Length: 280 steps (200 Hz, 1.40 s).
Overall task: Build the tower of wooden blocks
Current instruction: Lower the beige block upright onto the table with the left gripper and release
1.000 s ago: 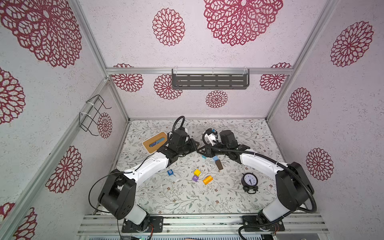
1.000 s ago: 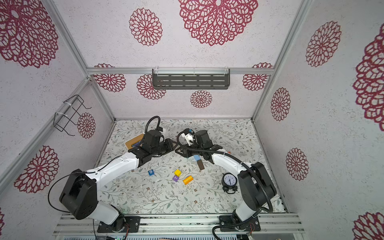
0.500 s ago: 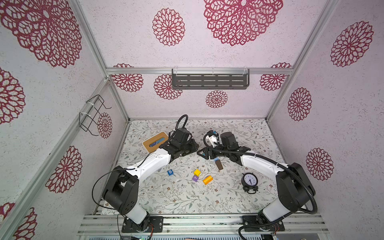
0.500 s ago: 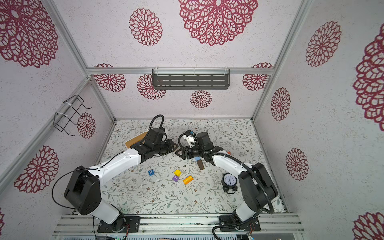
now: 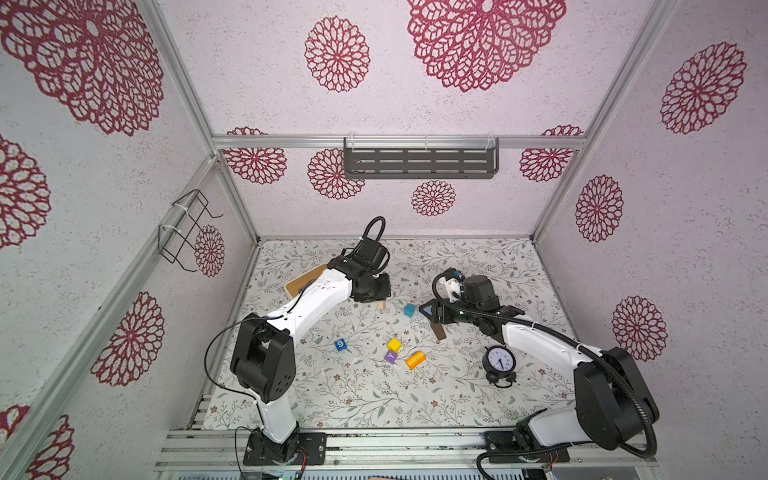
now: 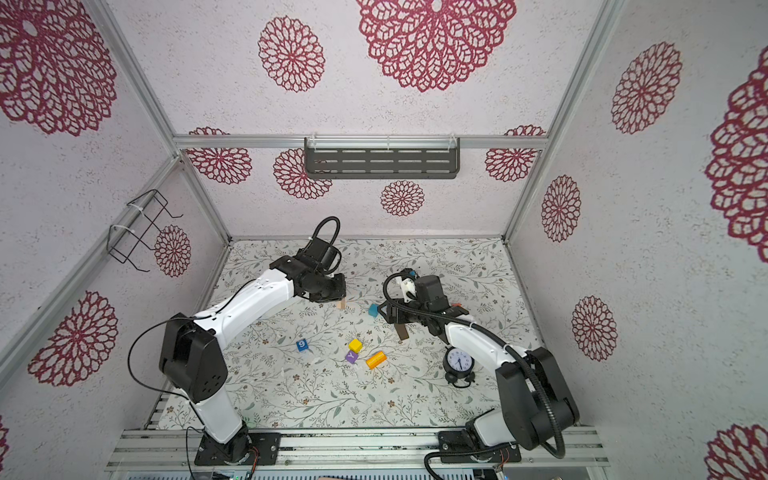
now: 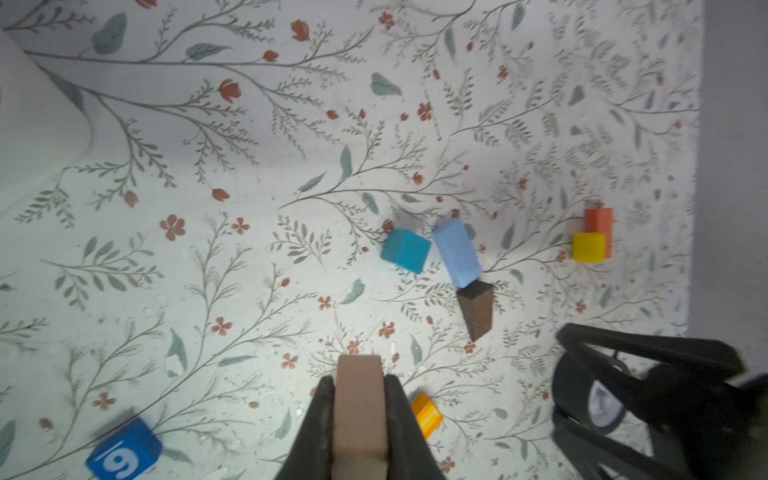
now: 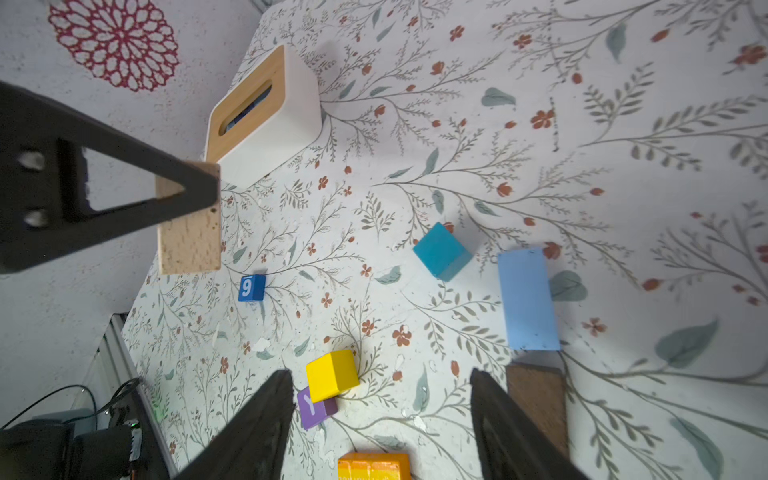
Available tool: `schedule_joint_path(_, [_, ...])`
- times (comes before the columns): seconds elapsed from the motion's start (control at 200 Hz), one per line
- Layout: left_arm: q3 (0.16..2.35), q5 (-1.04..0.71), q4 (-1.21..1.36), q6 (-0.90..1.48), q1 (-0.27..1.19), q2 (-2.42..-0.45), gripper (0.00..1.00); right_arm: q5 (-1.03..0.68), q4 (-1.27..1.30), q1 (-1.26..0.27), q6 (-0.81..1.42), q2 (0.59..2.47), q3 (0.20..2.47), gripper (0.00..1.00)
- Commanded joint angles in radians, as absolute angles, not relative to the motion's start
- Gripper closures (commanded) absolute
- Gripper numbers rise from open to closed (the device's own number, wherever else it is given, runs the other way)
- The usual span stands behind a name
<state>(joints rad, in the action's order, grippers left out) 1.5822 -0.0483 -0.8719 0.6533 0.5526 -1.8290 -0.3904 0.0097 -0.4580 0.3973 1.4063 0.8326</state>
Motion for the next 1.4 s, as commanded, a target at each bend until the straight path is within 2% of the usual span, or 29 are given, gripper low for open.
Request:
schedule_joint_path(0.0, [1.65, 0.024, -1.014, 0.594, 0.548, -1.886, 1.0, -0.337, -0.002, -0.442, 0.418, 1.363, 0.835, 0.3])
schedule_joint_path(0.16, [1.733, 0.039, -1.088, 0.584, 0.548, -2.021, 1.0, -0.305, 0.017, -0.427, 0.433, 1.345, 0.804, 0.3])
schedule_joint_path(0.515, [1.832, 0.052, -1.131, 0.575, 0.537, -2.186, 1.0, -0.305, 0.052, -0.422, 0.447, 1.356, 0.777, 0.3])
schedule_joint_path(1.396, [1.812, -0.002, -1.066, 0.599, 0.503, -2.271, 1.0, -0.296, 0.094, -0.417, 0.453, 1.31, 0.756, 0.29])
